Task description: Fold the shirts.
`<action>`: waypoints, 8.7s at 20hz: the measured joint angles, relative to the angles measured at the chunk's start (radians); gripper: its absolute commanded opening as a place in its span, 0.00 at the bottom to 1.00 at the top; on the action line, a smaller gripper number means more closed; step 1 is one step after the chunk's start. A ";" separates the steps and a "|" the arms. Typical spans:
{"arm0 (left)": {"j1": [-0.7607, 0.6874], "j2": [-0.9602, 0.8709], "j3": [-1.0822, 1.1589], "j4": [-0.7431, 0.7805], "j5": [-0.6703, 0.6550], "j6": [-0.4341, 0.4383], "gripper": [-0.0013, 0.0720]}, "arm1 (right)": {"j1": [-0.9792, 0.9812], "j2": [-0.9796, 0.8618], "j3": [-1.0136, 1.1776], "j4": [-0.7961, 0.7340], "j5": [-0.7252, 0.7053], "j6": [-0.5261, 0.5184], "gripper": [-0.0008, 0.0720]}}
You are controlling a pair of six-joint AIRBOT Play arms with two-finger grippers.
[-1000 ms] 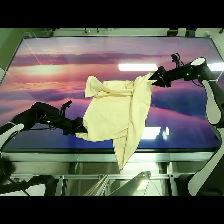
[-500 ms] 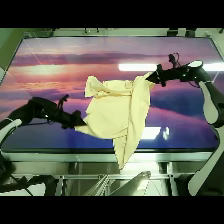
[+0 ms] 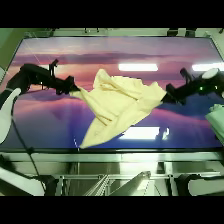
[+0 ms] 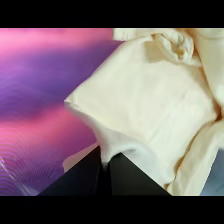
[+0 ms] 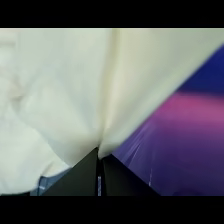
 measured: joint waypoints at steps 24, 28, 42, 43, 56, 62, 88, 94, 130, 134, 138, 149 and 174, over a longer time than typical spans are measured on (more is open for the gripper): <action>0.208 0.319 -0.613 0.201 0.256 -0.106 0.95 | -0.219 0.202 -0.197 0.145 -0.095 -0.208 0.78; 0.197 0.275 -0.671 0.166 0.213 -0.089 0.85 | -0.209 0.174 -0.187 0.212 -0.098 -0.254 0.78; 0.074 0.179 -0.505 0.091 0.154 0.010 0.05 | -0.207 0.119 -0.161 0.245 -0.163 -0.276 0.78; 0.074 0.179 -0.503 0.089 0.164 0.010 0.05 | -0.207 0.090 -0.150 0.245 -0.161 -0.272 0.75; 0.072 0.179 -0.500 0.083 0.223 0.017 0.05 | -0.158 -0.112 -0.105 0.254 -0.007 -0.364 0.04; 0.077 0.252 -0.500 0.021 0.267 0.060 0.05 | -0.167 -0.040 -0.104 0.441 0.082 -0.503 0.04; 0.209 0.629 0.093 -0.029 0.138 0.159 0.05 | -0.290 0.395 0.132 0.951 -0.132 -0.928 0.04; 0.156 0.260 0.008 0.015 0.033 0.220 0.05 | -0.064 -0.100 0.197 0.896 -0.286 -0.921 0.04; 0.230 0.452 -0.875 0.148 0.113 -0.026 0.56 | -0.381 0.375 -0.344 0.212 -0.032 -0.345 0.72; 0.200 0.403 -0.822 0.137 0.034 -0.040 0.42 | -0.381 0.405 -0.369 0.082 0.007 -0.245 0.73; 0.192 0.386 -0.766 0.159 -0.040 -0.039 0.12 | -0.381 0.415 -0.442 -0.030 0.014 -0.154 0.73; 0.190 0.383 -0.701 0.156 0.045 -0.013 0.11 | -0.380 0.394 -0.675 0.091 -0.064 -0.251 0.73; 0.533 1.146 0.058 -0.514 0.431 0.379 0.05 | -0.597 0.919 0.003 1.484 0.373 -0.867 0.04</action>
